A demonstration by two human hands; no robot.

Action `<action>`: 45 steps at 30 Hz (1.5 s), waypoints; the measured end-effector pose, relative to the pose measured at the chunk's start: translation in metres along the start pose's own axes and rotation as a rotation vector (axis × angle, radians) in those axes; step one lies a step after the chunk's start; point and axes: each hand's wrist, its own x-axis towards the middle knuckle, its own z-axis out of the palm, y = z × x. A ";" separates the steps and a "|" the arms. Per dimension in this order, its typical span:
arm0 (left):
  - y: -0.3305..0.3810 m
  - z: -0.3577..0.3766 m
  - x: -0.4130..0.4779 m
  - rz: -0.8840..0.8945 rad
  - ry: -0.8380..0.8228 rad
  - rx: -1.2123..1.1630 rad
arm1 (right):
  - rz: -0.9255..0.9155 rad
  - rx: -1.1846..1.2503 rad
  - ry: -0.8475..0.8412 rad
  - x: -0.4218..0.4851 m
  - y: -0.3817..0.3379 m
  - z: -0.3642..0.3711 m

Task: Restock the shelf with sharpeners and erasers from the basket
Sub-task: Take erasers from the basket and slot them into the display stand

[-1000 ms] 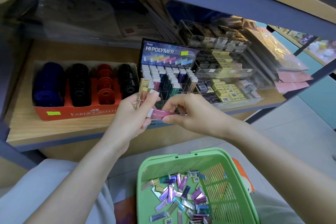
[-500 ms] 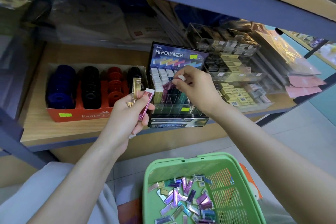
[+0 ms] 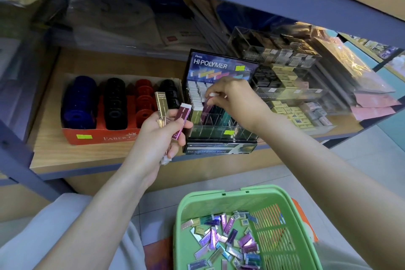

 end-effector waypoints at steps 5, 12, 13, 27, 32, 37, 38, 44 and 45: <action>-0.001 -0.002 -0.001 0.029 -0.002 0.006 | 0.015 0.081 0.066 -0.006 0.003 0.010; 0.002 0.005 0.001 0.003 0.049 -0.073 | -0.111 -0.122 0.189 -0.013 0.006 0.020; 0.002 0.005 0.002 0.002 0.054 -0.080 | -0.123 -0.147 0.194 -0.015 0.005 0.019; -0.001 0.012 -0.004 0.084 -0.060 0.042 | 0.224 0.772 0.073 -0.055 -0.032 0.003; 0.001 0.014 -0.007 0.066 -0.062 0.064 | 0.278 0.985 0.179 -0.059 -0.030 -0.008; 0.006 0.012 -0.006 0.010 -0.065 -0.013 | 0.253 0.794 0.398 -0.053 -0.007 -0.017; 0.006 0.011 -0.006 0.014 -0.061 -0.002 | 0.250 0.731 0.406 -0.052 -0.003 -0.016; 0.006 0.010 -0.006 0.064 -0.012 0.033 | 0.184 0.482 0.334 -0.038 0.005 -0.001; 0.006 0.010 -0.005 0.067 -0.009 0.033 | 0.169 0.471 0.317 -0.036 0.004 0.001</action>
